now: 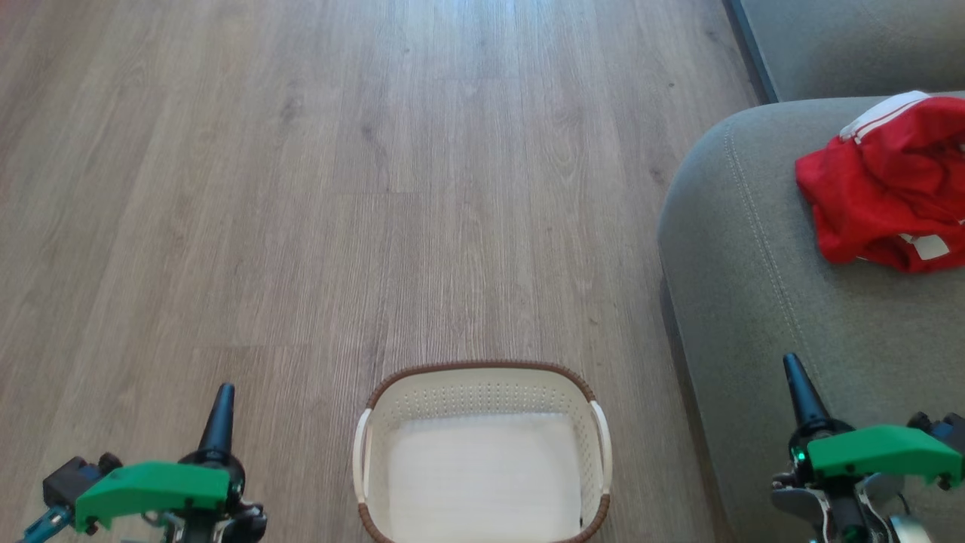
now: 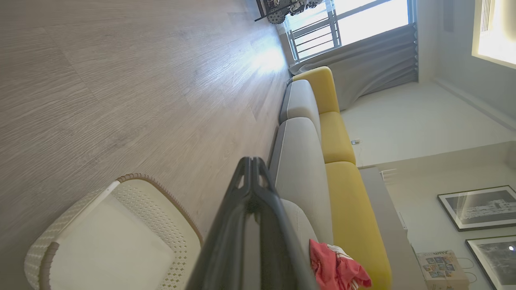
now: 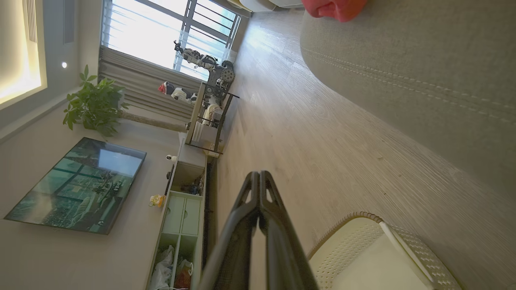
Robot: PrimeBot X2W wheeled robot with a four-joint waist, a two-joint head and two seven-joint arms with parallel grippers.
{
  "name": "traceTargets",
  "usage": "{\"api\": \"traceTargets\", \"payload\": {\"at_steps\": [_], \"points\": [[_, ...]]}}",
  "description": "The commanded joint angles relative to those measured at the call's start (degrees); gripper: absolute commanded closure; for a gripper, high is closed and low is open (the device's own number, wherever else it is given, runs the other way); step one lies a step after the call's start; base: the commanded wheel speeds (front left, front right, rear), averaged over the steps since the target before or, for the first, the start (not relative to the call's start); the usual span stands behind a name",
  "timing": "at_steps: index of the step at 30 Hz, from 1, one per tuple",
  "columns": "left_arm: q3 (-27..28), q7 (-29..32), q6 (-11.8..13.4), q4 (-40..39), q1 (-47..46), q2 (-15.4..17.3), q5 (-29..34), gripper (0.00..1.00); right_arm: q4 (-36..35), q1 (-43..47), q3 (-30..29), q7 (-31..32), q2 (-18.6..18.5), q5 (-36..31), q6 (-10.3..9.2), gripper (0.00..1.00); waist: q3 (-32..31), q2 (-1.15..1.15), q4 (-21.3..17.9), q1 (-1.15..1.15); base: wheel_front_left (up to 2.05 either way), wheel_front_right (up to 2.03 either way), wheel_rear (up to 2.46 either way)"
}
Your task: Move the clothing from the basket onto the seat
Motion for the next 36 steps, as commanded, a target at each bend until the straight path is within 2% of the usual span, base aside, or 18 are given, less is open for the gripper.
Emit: {"api": "traceTargets", "payload": {"at_steps": [1, 32, 36], "points": [[2.45, 0.67, -0.89, -1.51, -3.96, 0.04, -1.95, 1.00, -2.45, -3.64, 0.45, 0.80, -0.21, 2.31, 0.00, 1.00, 0.05, 0.00, -0.06, 0.00, 0.00, 0.00, 0.00], [7.10, 5.66, -5.09, -1.15, -7.21, -1.27, -18.86, 1.00, -3.40, -5.14, -1.21, 5.74, -0.19, 21.87, -0.01, 1.00, 0.71, 0.00, -0.95, 0.00, 0.00, 0.00, 0.00], [7.24, 5.81, -5.21, -1.14, -7.30, -1.31, -19.30, 1.00, -3.42, -5.18, -1.26, 5.87, -0.19, 22.41, -0.01, 1.00, 0.73, 0.00, -0.98, 0.00, 0.00, 0.00, 0.00]]}}
